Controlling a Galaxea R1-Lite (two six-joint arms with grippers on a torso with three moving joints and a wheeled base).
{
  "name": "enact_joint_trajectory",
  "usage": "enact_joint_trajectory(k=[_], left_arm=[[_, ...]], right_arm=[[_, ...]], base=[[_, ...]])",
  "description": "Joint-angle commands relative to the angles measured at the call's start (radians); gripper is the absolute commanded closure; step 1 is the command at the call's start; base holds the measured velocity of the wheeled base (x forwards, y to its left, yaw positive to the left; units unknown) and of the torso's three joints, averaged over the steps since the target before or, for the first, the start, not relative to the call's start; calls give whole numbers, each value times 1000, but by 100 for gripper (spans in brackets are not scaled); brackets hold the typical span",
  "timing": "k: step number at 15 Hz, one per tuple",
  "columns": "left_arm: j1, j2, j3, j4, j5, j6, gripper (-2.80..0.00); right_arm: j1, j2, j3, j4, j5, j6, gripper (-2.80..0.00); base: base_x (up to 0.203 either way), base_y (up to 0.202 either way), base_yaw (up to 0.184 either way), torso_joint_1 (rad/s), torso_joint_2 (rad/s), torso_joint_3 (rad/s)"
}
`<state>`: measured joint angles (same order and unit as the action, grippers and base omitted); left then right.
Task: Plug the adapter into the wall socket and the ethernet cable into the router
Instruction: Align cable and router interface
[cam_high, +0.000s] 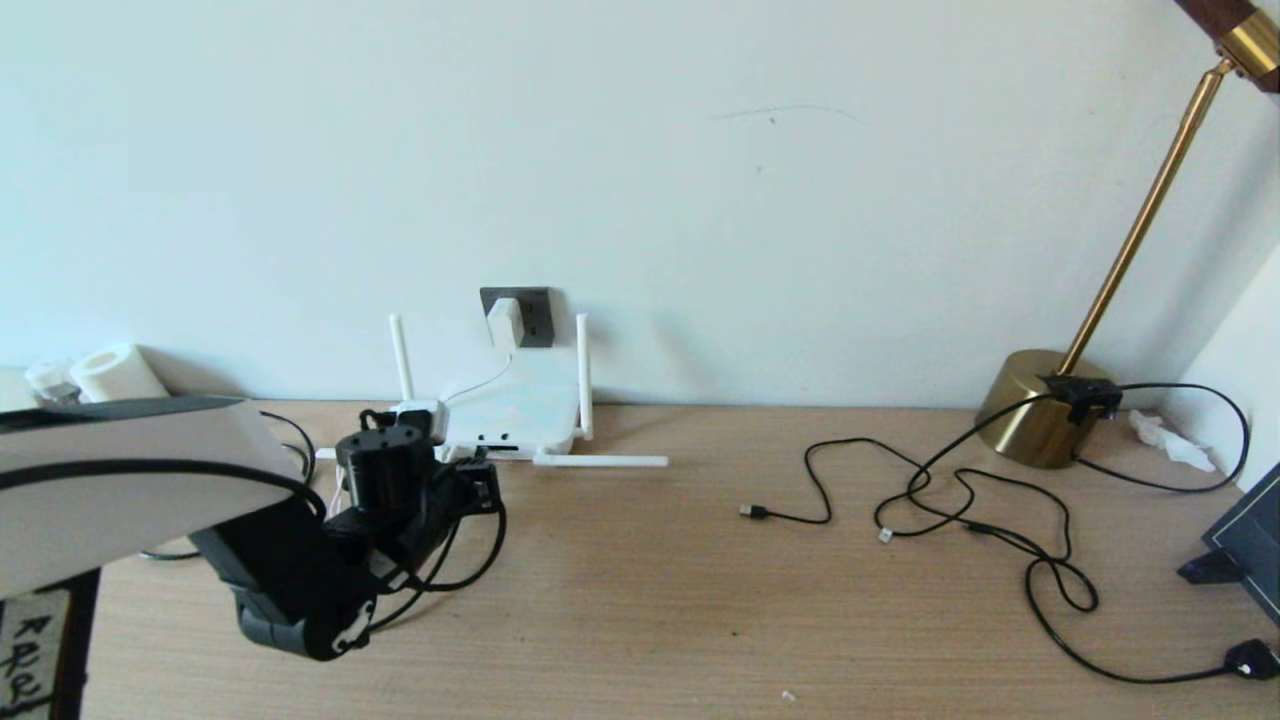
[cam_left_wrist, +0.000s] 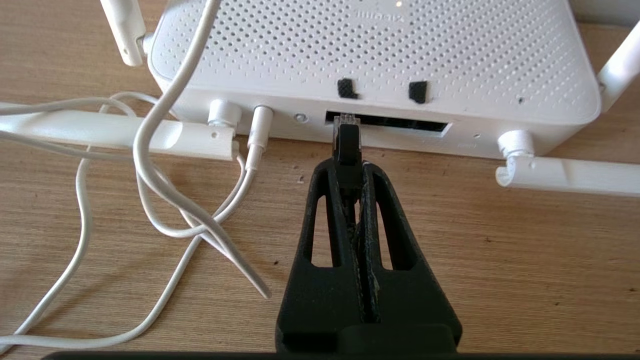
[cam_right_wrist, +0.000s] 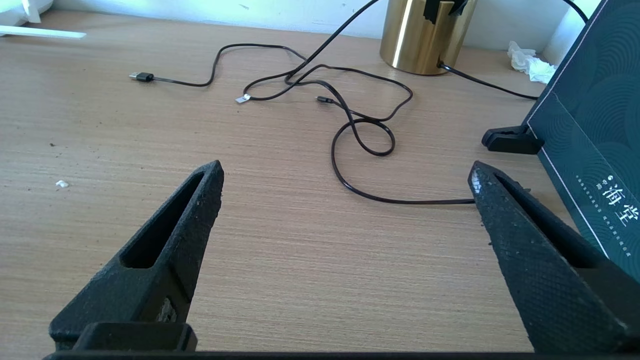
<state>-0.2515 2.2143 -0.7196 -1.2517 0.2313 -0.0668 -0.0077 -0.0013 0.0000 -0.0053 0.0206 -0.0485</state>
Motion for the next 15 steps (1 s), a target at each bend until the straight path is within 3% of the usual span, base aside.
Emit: enact_joint_trajectory(k=[1, 15], left_arm=[[0, -4, 2, -6, 2, -1, 0], [1, -2, -6, -6, 2, -1, 0]], right_arm=[[0, 1, 0, -1, 1, -1, -280], [0, 1, 0, -1, 1, -1, -280]], base=[[0, 0, 0, 0, 0, 0], [0, 0, 0, 0, 0, 0]])
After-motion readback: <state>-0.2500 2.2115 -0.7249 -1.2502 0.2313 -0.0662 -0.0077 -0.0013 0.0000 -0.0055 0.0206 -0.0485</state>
